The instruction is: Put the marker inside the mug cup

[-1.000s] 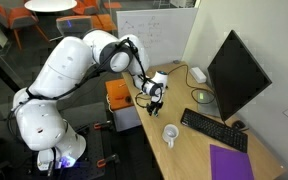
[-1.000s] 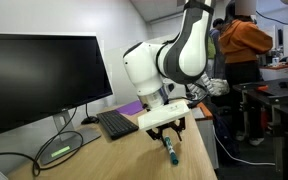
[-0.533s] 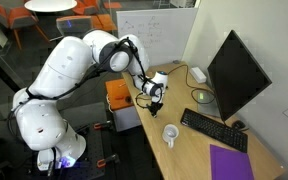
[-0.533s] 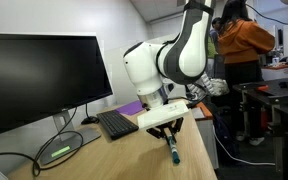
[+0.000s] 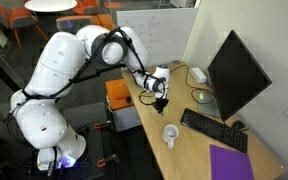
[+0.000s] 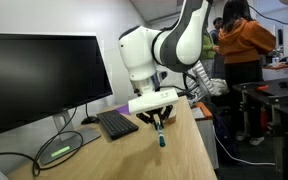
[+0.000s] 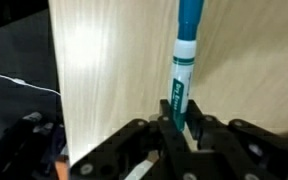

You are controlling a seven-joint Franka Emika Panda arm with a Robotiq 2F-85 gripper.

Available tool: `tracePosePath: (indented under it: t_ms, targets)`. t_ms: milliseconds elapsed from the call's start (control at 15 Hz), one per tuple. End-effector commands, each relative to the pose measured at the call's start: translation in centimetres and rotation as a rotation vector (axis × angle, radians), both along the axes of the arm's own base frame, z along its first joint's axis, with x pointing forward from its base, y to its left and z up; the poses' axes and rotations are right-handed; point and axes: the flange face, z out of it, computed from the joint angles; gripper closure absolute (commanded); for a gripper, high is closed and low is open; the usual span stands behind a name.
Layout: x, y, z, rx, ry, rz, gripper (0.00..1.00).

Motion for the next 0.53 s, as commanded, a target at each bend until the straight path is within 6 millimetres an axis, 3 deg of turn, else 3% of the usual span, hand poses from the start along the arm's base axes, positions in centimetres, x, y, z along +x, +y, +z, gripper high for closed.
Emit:
tracePosePath:
  t_ms: [0,200,467]
  targets:
    - [0.1,-1.6,3.9,-0.172,-0.085,-0.027,0.95]
    - [0.0,-3.3,6.4,-0.362,-0.111,-0.047,0.95]
    - [-1.0,-3.9,7.4,-0.608,-0.112,-0.087,0.95]
